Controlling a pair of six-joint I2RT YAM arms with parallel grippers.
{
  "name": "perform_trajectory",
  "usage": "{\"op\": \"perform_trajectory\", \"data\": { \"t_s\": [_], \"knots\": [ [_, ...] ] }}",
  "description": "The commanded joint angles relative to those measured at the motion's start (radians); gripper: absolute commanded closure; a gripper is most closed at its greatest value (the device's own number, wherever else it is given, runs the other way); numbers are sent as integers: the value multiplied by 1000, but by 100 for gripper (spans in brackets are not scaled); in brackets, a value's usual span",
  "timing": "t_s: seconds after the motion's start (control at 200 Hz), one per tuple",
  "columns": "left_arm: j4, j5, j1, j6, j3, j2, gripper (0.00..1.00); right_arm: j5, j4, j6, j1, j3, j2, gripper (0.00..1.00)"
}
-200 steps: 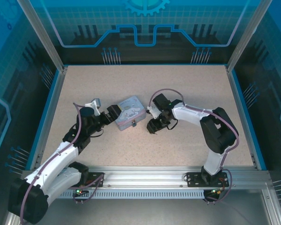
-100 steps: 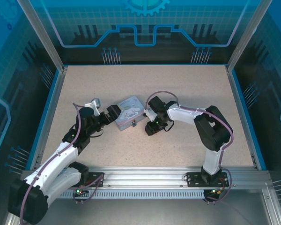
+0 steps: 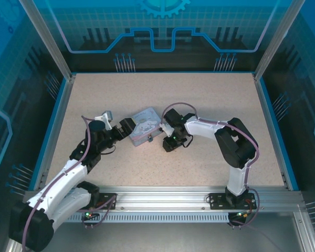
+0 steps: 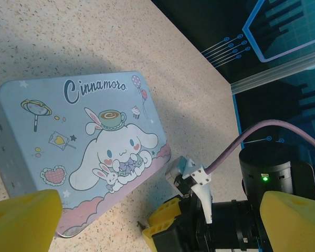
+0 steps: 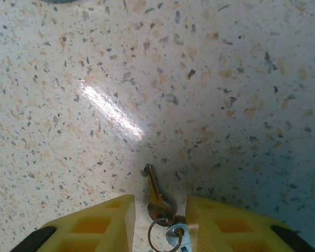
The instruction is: Unlock the padlock with the key
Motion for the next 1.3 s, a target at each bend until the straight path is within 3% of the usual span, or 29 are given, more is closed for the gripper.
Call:
{"op": "perform_trajectory", "data": {
  "t_s": [0.0, 0.13, 0.53, 0.865, 0.975, 1.161, 1.291],
  "knots": [
    [-24, -19, -6, 33, -3, -20, 1, 22, -36, 6, 25, 5, 40, 70],
    [-35, -28, -6, 40, -3, -25, 1, 25, -34, 8, 27, 0, 46, 74],
    [-61, -33, -6, 49, 3, -35, 1, -18, -5, 21, 17, -21, -32, 100],
    [68, 101, -7, 31, 3, -22, 6, -258, 221, 97, -106, -173, -255, 100],
    [89, 111, -16, 30, 10, -4, 8, -249, 197, 74, -121, -169, -263, 100],
    [74, 76, -21, 33, 9, 9, 7, -22, 20, 0, -40, -85, -198, 73],
    [29, 27, -21, 40, 8, -16, 7, 58, -19, -3, 9, -51, -151, 65]
  ]
}}
